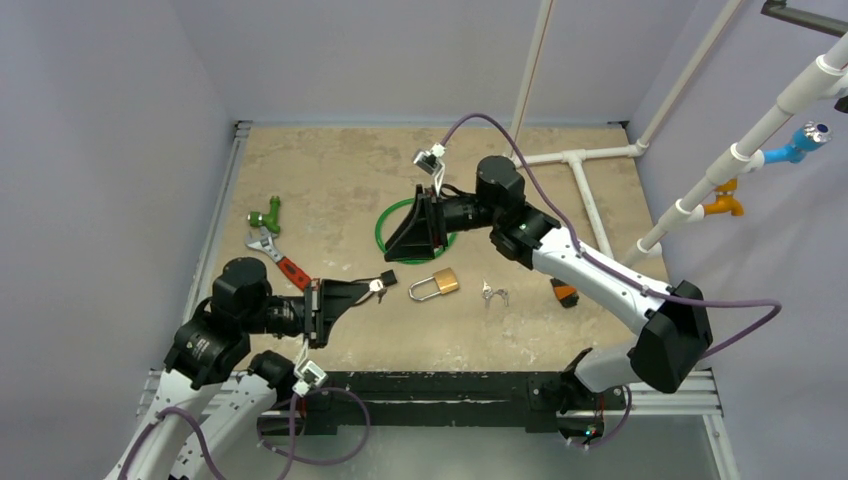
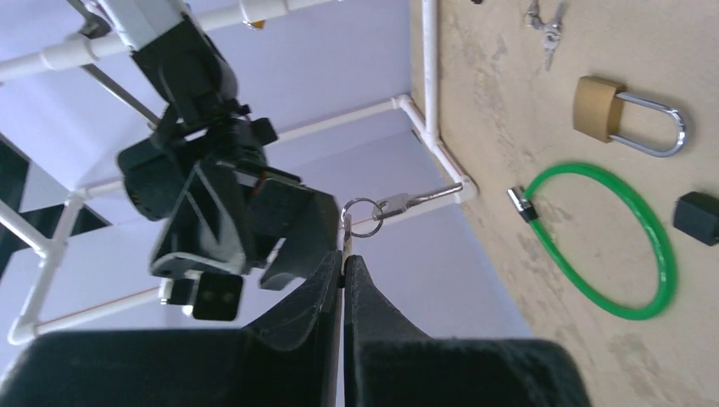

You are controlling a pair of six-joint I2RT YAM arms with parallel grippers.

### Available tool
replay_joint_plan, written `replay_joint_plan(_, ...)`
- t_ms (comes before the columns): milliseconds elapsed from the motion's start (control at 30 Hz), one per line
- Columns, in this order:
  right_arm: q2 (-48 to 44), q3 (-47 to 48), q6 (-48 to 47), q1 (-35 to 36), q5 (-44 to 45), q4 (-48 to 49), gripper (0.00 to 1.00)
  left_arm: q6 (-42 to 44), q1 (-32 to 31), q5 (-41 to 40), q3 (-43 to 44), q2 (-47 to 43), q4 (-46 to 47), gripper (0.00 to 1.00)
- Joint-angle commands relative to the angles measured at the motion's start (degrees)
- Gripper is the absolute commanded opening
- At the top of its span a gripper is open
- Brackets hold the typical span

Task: Unlock with the key
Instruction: Pick up the key from the center of the board.

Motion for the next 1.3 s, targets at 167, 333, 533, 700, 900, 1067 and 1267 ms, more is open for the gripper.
replay_joint_plan(167,-1.3,-3.0,-0.7,1.1,-3.7,1.9,0.46,33.6,-0.2,7.3,0.1,4.2,6.9,0.0)
replay_joint_plan(333,-2.2,-5.2,0.8,1.2,-4.4,3.9,0.42,36.9,-0.2,5.2,-2.1,5.9,12.4,0.0)
replay_joint_plan(533,-1.3,-8.4,3.7,1.1,-5.3,7.2,0.36,37.2,-0.2,6.4,-4.4,5.5,17.8,0.0)
replay_joint_plan(700,-0.8,-8.3,6.4,1.2,-5.6,10.3,0.3,37.3,-0.2,6.5,-5.4,5.3,19.8,0.0)
replay_joint_plan(900,0.2,-8.4,10.8,1.2,-6.2,15.1,0.19,37.3,-0.1,6.6,-6.3,4.8,20.5,0.0)
replay_joint_plan(1067,0.7,-8.0,11.7,1.3,-5.9,15.6,0.04,37.3,-0.2,5.7,-6.7,4.6,21.4,0.0)
replay_joint_plan(1267,0.5,-8.4,12.1,1.3,-5.1,15.6,0.0,37.3,-0.2,4.7,-7.3,5.2,23.2,0.0)
